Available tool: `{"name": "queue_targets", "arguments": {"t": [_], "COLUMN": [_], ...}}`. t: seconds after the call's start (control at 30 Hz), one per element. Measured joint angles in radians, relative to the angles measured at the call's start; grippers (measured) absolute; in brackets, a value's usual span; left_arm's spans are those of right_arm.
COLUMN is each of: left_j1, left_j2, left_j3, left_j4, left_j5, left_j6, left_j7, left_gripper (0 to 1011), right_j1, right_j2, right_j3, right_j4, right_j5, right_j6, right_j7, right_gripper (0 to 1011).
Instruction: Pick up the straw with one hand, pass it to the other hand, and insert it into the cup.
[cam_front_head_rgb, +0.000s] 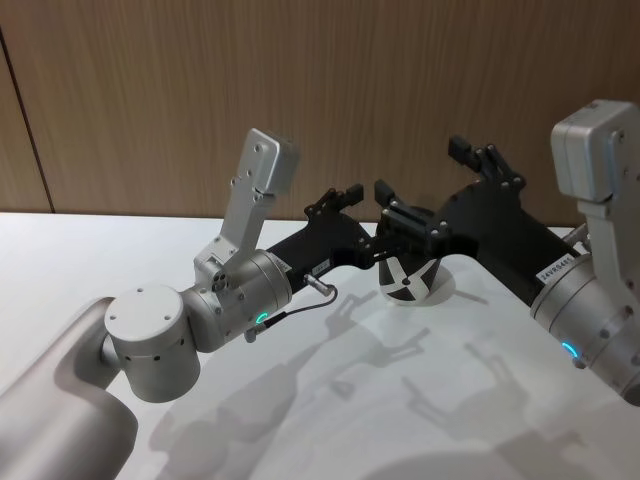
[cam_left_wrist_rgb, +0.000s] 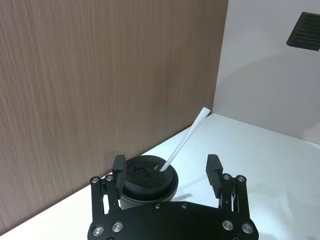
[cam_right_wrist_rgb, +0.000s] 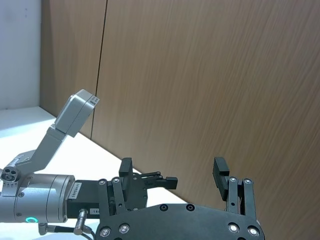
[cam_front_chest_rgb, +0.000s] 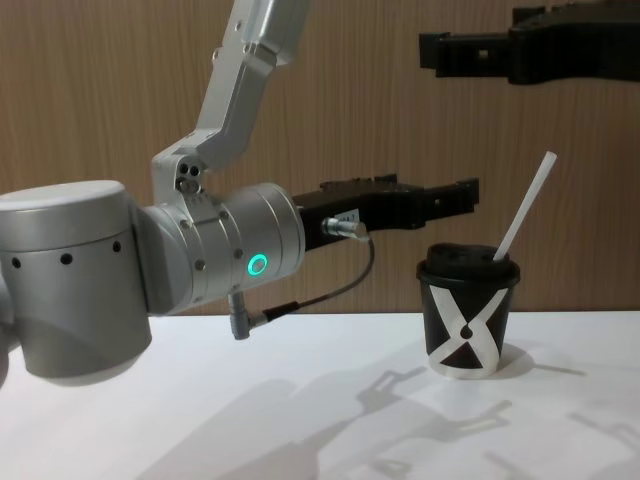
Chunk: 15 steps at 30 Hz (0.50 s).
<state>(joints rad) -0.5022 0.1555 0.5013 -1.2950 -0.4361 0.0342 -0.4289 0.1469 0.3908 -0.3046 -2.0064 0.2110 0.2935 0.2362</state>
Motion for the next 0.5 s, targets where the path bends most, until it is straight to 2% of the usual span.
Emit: {"name": "queue_targets", "arguments": {"t": [0.5], "left_j1": [0.000], "left_j2": [0.000], "left_j3": [0.000], "left_j4": [0.000], "left_j5": [0.000], "left_j6": [0.000], "left_j7": [0.000], "left_gripper": [1000], "right_j1": [0.000], "right_j2": [0.000], "right_j3": [0.000], "right_j4": [0.000], "right_j5": [-0.001], "right_j6": [0.000], "right_j7": [0.000], "right_gripper": [1001]}}
